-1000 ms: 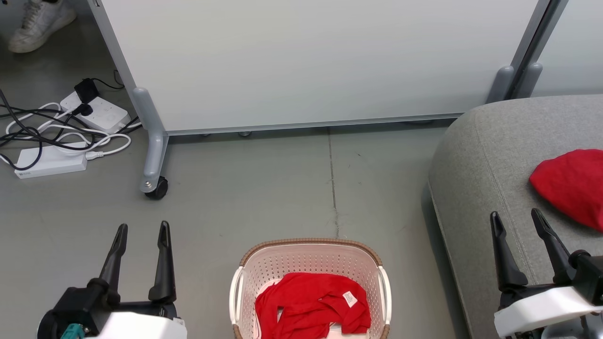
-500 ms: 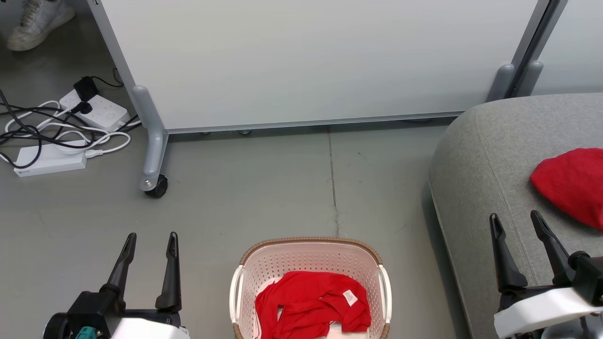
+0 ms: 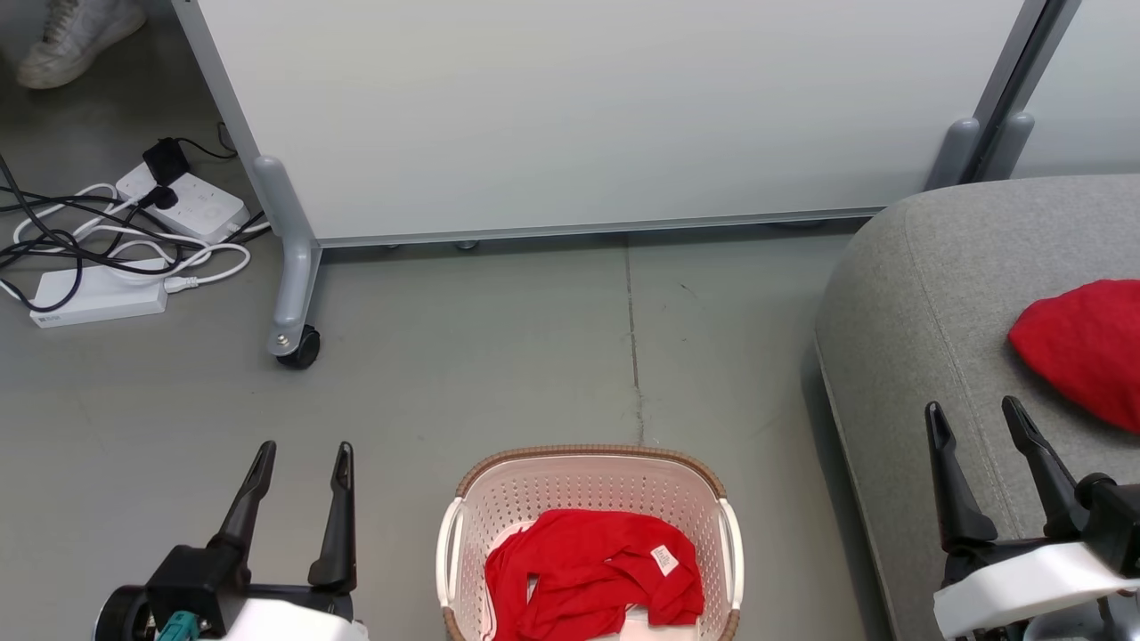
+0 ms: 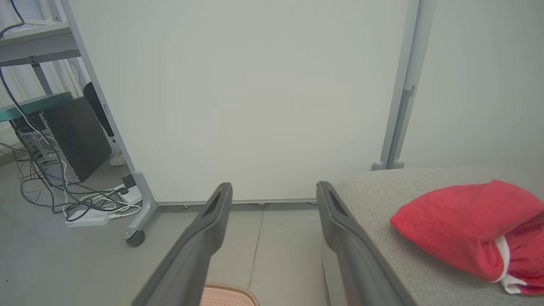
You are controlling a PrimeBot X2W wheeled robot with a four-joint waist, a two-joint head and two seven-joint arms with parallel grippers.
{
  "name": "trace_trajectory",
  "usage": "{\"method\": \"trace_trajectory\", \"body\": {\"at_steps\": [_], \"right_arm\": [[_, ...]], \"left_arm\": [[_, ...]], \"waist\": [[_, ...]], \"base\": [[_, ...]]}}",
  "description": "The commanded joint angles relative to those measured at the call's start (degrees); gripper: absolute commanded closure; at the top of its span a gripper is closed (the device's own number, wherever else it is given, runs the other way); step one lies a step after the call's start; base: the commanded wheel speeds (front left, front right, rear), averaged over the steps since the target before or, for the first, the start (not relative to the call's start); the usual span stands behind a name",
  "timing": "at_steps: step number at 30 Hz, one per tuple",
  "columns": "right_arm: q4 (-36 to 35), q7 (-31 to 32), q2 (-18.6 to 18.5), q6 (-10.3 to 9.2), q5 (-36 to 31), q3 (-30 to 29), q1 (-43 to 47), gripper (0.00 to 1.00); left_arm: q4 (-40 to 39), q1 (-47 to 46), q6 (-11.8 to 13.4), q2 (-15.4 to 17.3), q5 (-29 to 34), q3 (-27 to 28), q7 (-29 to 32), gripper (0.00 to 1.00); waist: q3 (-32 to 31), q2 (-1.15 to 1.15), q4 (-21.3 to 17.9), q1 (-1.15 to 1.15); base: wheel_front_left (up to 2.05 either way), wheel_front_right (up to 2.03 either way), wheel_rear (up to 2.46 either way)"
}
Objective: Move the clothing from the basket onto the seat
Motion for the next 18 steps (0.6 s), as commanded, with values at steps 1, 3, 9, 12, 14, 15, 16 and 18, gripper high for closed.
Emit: {"method": "trace_trajectory", "body": {"at_steps": [1, 3, 9, 12, 14, 15, 16, 18], "right_arm": [[-0.3, 0.2, -0.2, 0.01, 0.1, -0.3, -0.3, 0.0], [-0.7, 0.4, -0.2, 0.01, 0.0, -0.4, -0.6, 0.0], [-2.5, 0.7, -0.2, 0.01, -0.2, -0.4, -1.7, 0.0], [-4.2, 1.0, -0.2, 0.01, -0.6, -0.3, -3.5, 0.0], [-5.7, 1.2, -0.2, 0.01, -0.9, -0.2, -4.8, 0.0], [-6.4, 1.2, -0.2, 0.01, -0.7, 0.1, -5.7, 0.0], [-7.2, 1.3, -0.2, 0.01, -0.7, 0.2, -6.5, 0.0], [-8.3, 0.9, -0.2, 0.01, -0.4, 0.3, -8.3, 0.0]], "left_arm": [[-0.2, -1.6, 0.1, 0.0, 0.6, -0.2, 0.2, 0.0], [-0.3, -2.9, 0.1, -0.3, 1.1, -0.7, 0.4, 0.0], [0.6, -9.1, 0.0, -2.0, 2.8, -2.2, 0.3, 0.0], [2.9, -14.4, -0.9, -3.7, 3.4, -3.4, 0.4, 0.0], [5.5, -18.1, -1.8, -5.0, 3.7, -4.2, 0.3, 0.0], [7.0, -20.1, -2.5, -5.8, 3.6, -4.5, 0.1, 0.0], [8.7, -21.9, -3.2, -6.6, 3.5, -4.9, 0.0, 0.0], [12.8, -25.5, -4.5, -8.3, 3.7, -5.9, -0.3, 0.0]], "waist": [[0.1, 0.0, 0.1, 0.0], [0.6, 0.0, 0.1, 0.0], [3.6, 0.0, -0.2, 0.0], [7.6, 0.0, -0.7, 0.0], [11.3, 0.0, -1.3, 0.0], [13.2, 0.0, -1.7, 0.0], [15.3, 0.0, -2.1, 0.0], [19.4, 0.0, -3.1, 0.0]], "base": [[0.0, 0.0, 0.0], [0.0, 0.0, 0.0], [0.0, 0.0, 0.0], [0.0, 0.0, 0.0], [0.0, 0.0, 0.0], [0.0, 0.0, 0.0], [0.0, 0.0, 0.0], [0.0, 0.0, 0.0]]}}
